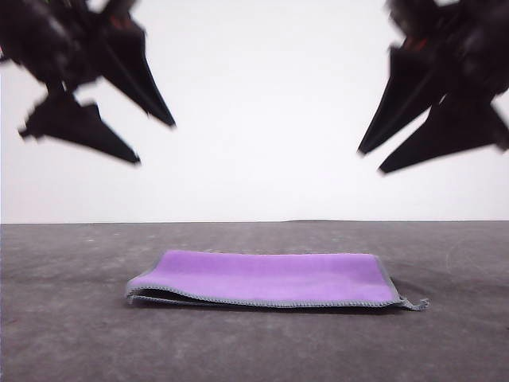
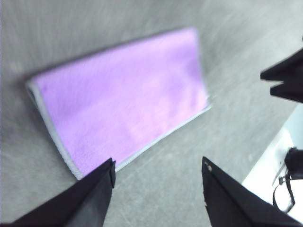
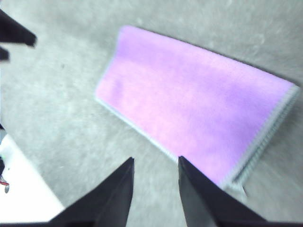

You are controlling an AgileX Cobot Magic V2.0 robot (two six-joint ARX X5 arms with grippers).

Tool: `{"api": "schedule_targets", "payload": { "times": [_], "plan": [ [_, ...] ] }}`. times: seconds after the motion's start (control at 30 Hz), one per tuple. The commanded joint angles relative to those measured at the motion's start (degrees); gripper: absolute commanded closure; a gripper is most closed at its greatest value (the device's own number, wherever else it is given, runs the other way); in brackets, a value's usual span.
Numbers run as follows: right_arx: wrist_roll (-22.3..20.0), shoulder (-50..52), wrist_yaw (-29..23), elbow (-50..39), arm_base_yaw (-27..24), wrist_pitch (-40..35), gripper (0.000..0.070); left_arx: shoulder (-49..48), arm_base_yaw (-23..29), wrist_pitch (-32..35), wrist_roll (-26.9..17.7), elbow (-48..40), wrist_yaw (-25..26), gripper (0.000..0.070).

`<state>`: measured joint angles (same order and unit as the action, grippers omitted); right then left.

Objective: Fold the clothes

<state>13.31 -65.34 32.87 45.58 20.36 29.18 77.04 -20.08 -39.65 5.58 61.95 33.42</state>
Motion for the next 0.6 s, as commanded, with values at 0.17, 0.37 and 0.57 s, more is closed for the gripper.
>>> {"api": "schedule_targets", "payload": {
  "times": [0.17,0.37,0.57],
  "plan": [
    [-3.1,7.8,-5.6,0.5,0.2,3.0,0.0513,-9.8,-0.3,0.2,-0.9,-0.3,-12.5,0.0351],
    [-6.6,13.3,-13.7,0.0,0.2,0.9,0.0513,-19.2,-0.3,6.8,-1.5,-9.0,-15.5,0.0353],
    [-6.9,16.1,-15.3,-3.2,0.2,-0.5,0.0513,-27.6,-0.1,12.6,-0.4,-20.3,-16.1,0.0401]
  ]
}}
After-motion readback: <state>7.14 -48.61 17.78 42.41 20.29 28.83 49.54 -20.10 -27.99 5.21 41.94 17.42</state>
